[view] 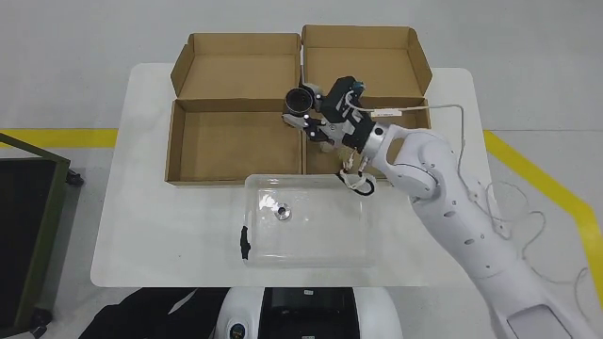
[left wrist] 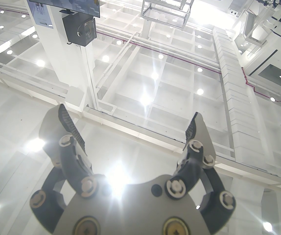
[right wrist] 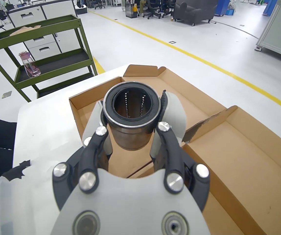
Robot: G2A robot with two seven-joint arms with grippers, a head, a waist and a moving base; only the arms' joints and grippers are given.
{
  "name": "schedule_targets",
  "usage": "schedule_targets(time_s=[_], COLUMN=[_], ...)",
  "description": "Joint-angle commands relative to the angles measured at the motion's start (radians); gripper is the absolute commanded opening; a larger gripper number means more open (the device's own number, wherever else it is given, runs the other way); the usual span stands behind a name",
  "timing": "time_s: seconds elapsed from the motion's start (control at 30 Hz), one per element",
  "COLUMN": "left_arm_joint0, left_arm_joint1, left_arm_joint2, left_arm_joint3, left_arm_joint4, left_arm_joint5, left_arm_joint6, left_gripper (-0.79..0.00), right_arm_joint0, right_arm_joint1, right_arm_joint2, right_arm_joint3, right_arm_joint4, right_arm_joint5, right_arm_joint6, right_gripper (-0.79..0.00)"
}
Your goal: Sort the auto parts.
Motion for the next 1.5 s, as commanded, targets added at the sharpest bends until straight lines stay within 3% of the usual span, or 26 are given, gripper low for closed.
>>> schedule_targets(time_s=[0.0, 0.7, 1.03, 1.47], left_arm_joint0=[0.000, 0.000, 0.000, 0.000], left_arm_joint1=[0.000, 0.000, 0.000, 0.000], left_arm_joint2=[0.000, 0.000, 0.000, 0.000], left_arm_joint3=[0.000, 0.000, 0.000, 0.000], left_arm_joint4=[0.000, 0.000, 0.000, 0.000], left_arm_joint5=[0.000, 0.000, 0.000, 0.000], left_arm_joint6=[0.000, 0.000, 0.000, 0.000], left_gripper=[0.000, 0.000, 0.000, 0.000], right_arm_joint0=[0.020, 0.026, 0.018, 0.036], right_arm_joint1=[-0.007, -0.010, -0.028, -0.052], right_arm_joint2=[-0.017, -0.020, -0.078, -0.128], right_arm_joint3=[0.056, 0.068, 0.030, 0.051], right_arm_joint4=[0.000, -0.001, -0.023, -0.069], right_arm_joint5=[-0.019, -0.028, -0.027, 0.035], right_arm_joint6=[-0.030, -0.044, -0.016, 0.099], right_gripper=[-0.785, -0.785, -0.785, -0.785])
